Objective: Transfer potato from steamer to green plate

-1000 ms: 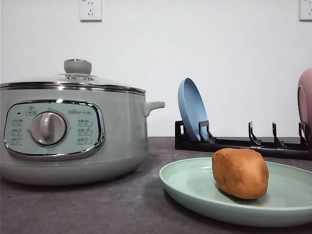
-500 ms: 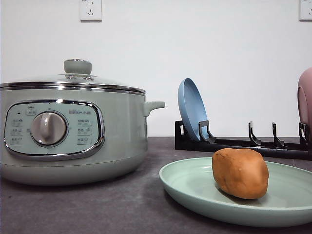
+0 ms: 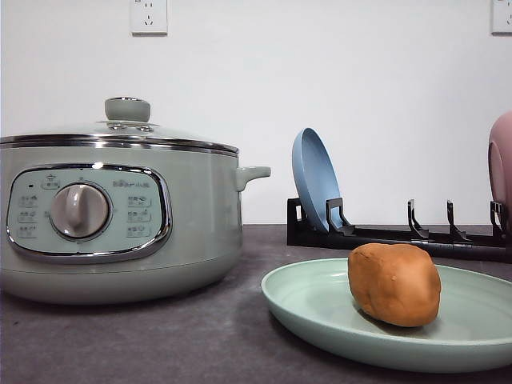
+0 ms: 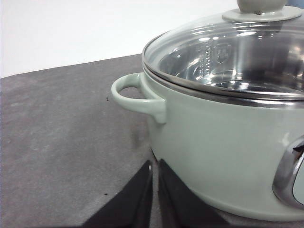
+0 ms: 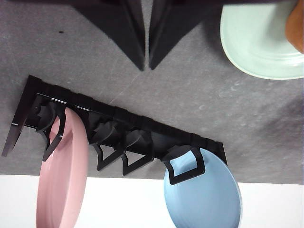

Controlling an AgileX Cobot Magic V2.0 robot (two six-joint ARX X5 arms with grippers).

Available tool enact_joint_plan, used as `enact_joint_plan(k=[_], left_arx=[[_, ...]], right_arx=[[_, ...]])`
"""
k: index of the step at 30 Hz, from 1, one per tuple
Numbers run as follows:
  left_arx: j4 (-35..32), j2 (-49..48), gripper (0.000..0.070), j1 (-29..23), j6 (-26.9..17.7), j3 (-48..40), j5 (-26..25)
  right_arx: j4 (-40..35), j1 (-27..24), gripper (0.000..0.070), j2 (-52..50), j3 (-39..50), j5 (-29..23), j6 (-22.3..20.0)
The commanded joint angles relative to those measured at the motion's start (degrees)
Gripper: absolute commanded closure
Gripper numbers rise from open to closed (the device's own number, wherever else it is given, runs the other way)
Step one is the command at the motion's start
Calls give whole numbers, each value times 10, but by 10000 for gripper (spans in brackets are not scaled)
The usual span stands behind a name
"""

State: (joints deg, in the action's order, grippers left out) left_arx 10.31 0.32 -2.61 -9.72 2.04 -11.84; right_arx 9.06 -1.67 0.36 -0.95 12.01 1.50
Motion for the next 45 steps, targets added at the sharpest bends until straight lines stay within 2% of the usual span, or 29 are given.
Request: enact_joint_plan(k=[1, 45], left_arx=[[12, -2, 685, -2, 1, -8, 0], [12, -1, 685, -2, 1, -8, 0]], right_arx=[[0, -1, 700, -2, 3, 0, -2], [0, -1, 700, -2, 3, 0, -2]])
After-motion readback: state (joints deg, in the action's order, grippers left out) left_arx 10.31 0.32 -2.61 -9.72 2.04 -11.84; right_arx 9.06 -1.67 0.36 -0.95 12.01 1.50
